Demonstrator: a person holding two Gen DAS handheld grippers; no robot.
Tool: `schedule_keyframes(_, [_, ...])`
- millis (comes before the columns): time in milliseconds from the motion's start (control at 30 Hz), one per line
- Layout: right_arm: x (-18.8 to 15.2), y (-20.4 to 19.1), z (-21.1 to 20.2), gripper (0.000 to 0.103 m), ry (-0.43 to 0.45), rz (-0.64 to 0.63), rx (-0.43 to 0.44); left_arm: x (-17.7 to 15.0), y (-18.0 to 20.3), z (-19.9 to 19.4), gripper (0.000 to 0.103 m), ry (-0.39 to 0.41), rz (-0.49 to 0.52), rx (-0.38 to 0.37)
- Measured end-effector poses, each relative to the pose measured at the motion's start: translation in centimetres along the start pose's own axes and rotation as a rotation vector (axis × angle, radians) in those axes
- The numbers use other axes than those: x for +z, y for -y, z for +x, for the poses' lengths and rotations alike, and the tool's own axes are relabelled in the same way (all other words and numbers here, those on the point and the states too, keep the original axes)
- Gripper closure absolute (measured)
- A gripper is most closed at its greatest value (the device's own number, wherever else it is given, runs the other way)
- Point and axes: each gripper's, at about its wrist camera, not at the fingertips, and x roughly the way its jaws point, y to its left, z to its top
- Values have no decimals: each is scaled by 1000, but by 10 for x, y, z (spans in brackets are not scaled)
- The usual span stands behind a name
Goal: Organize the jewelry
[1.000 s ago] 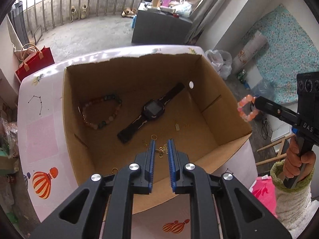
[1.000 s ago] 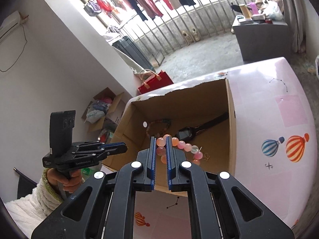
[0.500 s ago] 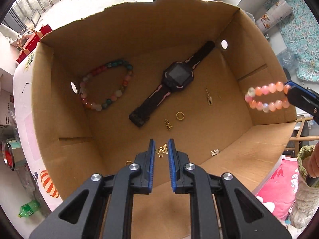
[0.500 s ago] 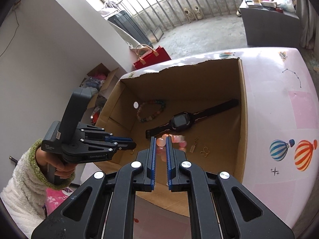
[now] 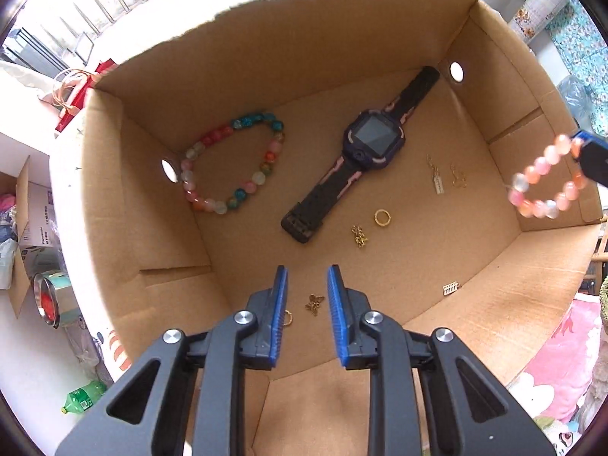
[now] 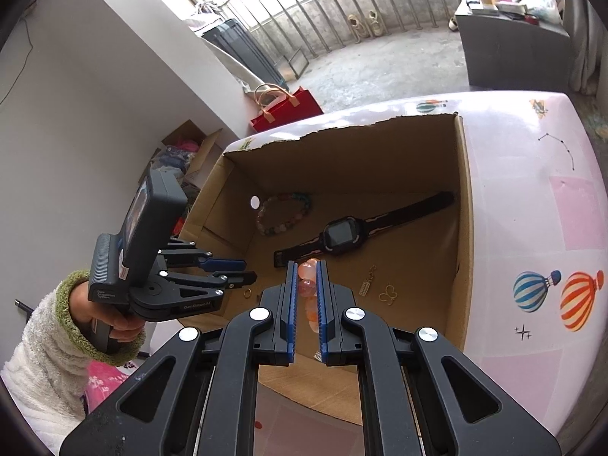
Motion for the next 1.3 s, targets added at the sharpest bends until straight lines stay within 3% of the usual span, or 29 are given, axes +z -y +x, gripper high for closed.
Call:
schedule_keyframes(233, [0,-4,14,96,-68,1,-4,-22,-16,-61,79,214,-61,-75])
schedule_keyframes(433, [2,-12,47,96,-198,-23,-23,-56,-39,-99,74,358,-166,-103])
schedule_keyframes(633, [3,-20,66,96,-270,-61,-25,-77,-53,-103,73,380,-244,-99])
schedule_keyframes(833, [-1,-12,80,91,-342,-26,-87,-85,-54,-87,61,381,-256,-87])
schedule_keyframes(967, [-4,-7,58,87,-261,-13,-89,-86,-49,-85,53,371,-250,-70])
schedule_keyframes(1133, [-11,-11,6,83,-101,-20,-132,-92,-33,-96,42,434,-203,-16])
schedule_keyframes(1300, [-32,-38,-49,50,115,-105,-236,-96,-15,-105,35,472,-191,17])
